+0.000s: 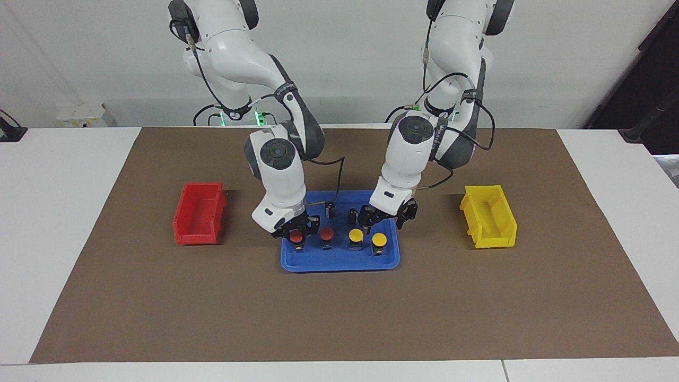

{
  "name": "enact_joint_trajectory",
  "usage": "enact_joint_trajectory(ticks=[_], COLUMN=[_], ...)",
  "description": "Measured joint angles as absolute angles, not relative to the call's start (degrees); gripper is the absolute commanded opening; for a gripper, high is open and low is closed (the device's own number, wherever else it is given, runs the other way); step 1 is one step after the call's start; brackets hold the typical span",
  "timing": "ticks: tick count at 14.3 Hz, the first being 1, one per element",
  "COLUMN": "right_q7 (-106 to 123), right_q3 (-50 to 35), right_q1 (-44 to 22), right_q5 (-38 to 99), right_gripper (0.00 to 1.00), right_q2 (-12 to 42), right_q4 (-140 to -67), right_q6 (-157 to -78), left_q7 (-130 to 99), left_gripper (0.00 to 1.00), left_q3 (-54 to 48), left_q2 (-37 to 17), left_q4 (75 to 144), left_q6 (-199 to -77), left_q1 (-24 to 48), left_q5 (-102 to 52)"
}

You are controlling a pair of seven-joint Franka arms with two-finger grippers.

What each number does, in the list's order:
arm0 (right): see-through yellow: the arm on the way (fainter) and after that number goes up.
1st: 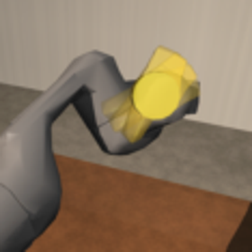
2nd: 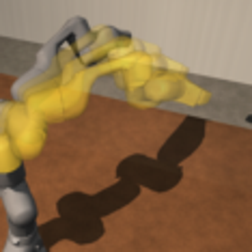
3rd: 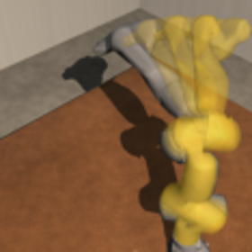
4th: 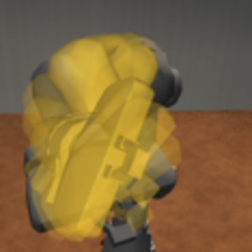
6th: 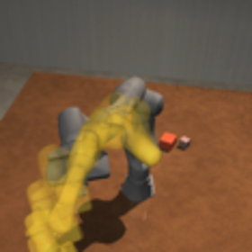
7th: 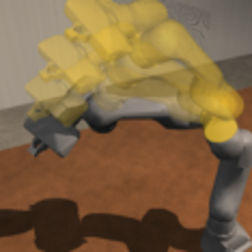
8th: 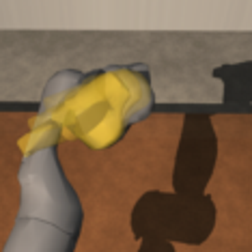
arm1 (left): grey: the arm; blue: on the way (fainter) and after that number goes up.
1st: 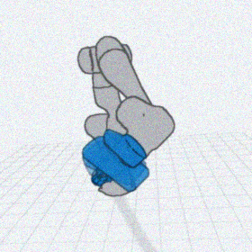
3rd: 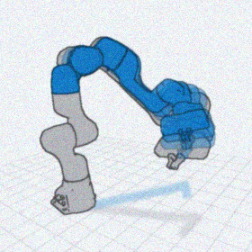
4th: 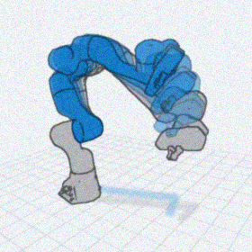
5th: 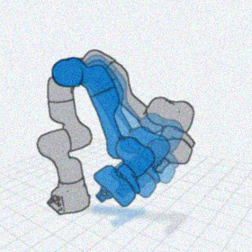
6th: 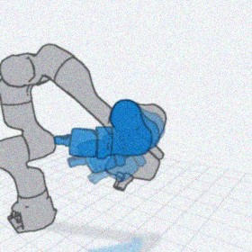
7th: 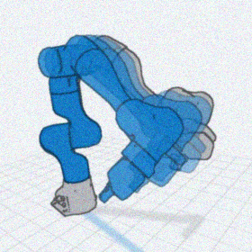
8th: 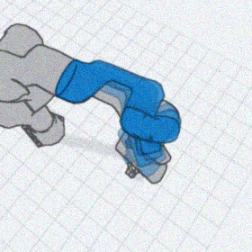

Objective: Sort red and yellow buttons by color

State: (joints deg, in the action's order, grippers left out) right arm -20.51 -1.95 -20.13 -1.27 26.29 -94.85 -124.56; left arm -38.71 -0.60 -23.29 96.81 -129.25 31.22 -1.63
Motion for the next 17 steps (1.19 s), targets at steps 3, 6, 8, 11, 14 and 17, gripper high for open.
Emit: enact_joint_trajectory(ticks=[3,6,8,11,14,17], right_q7=[-13.9,-3.5,1.6,6.4,7.1,8.7], right_q3=[-1.8,-1.7,-1.7,-1.7,-1.8,-2.2], right_q1=[-15.7,-7.8,-2.5,3.3,4.3,4.1], right_q5=[-1.3,-1.2,0.0,1.0,1.1,1.1], right_gripper=[0.07,0.07,0.07,0.07,0.07,0.07], right_q2=[22.2,14.8,10.0,5.7,3.5,1.0], right_q4=[-94.5,-95.4,-98.9,-107.5,-115.9,-123.9], right_q6=[-119.3,-108.7,-105.1,-106.3,-112.3,-119.4], left_q7=[-39.8,-40.1,-40.2,-41.1,-41.3,-41.5], left_gripper=[0.79,0.72,0.57,0.21,0.02,0.02], left_q3=[-0.6,-0.5,-0.5,-0.5,-0.5,-0.3], left_q2=[-25.0,-26.0,-26.3,-26.4,-26.4,-26.4], left_q4=[95.8,95.5,95.5,95.5,95.5,93.3], left_q6=[-130.5,-131.5,-131.9,-131.9,-131.9,-126.8], left_q1=[31.2,31.2,31.2,31.2,31.2,31.2], left_q5=[-1.6,-1.6,-1.6,-1.6,-1.6,-1.6])
